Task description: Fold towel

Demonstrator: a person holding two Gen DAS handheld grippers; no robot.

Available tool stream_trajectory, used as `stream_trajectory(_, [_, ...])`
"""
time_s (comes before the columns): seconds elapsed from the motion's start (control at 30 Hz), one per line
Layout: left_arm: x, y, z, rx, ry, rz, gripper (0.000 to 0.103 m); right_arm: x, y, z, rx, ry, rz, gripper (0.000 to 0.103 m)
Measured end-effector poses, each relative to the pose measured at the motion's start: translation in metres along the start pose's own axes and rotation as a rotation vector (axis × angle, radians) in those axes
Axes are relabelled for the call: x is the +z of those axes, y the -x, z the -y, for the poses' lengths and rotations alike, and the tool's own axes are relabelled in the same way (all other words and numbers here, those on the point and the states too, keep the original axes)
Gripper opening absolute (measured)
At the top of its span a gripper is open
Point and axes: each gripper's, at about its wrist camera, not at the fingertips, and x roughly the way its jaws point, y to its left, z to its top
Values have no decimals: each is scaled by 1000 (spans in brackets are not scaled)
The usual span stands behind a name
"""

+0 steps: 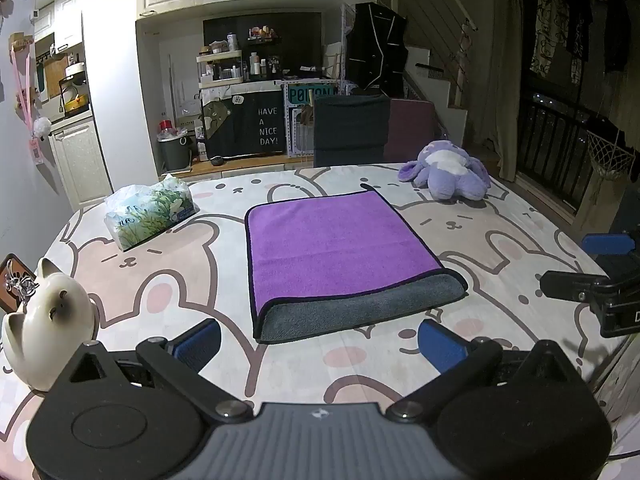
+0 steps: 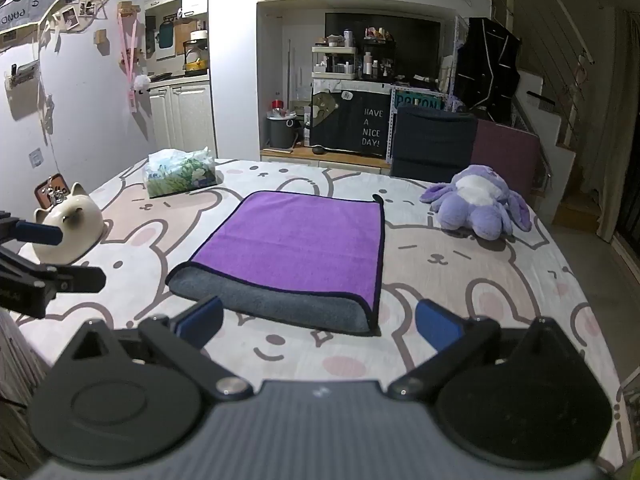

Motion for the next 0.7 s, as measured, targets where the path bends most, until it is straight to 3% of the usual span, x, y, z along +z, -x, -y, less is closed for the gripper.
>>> stream_trajectory(0.7, [11,4,2,35,8,42,103,1,3,2,-7,5,36,103])
